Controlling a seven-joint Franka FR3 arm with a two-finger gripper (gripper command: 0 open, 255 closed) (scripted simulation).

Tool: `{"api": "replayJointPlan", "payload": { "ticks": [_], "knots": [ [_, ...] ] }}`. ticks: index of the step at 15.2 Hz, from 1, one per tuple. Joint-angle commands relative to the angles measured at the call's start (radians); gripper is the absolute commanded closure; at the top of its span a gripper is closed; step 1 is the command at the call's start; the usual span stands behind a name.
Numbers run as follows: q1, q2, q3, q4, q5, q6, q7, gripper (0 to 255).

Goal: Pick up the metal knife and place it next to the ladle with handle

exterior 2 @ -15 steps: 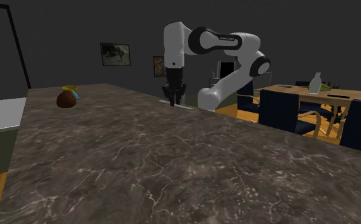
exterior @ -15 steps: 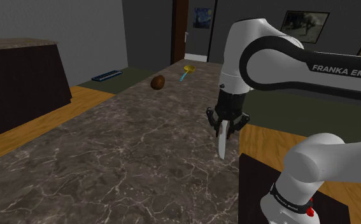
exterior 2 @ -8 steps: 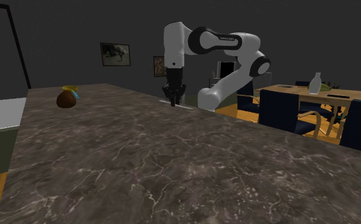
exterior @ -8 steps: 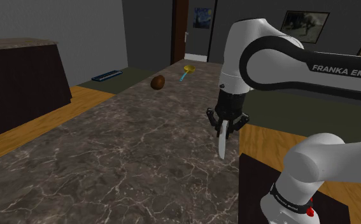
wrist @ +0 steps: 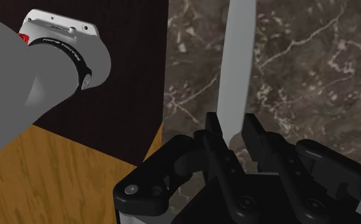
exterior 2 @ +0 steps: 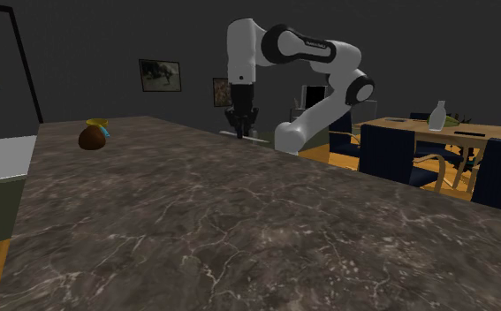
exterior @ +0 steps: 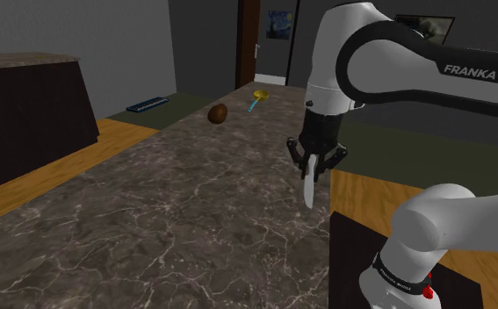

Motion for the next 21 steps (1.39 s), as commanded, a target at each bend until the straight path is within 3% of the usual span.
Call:
{"api": "replayJointPlan", "payload": {
  "ticks": [1,16,21],
  "knots": [
    [-0.005,0.008,-0.01,0.03,-0.01,-0.023,0.002,255],
    [-0.036,0.088,-0.063,0.267,-0.067,-0.182,0.022,255],
    [-0.07,0.147,-0.122,0.272,-0.132,-0.147,-0.061,255]
  ]
}}
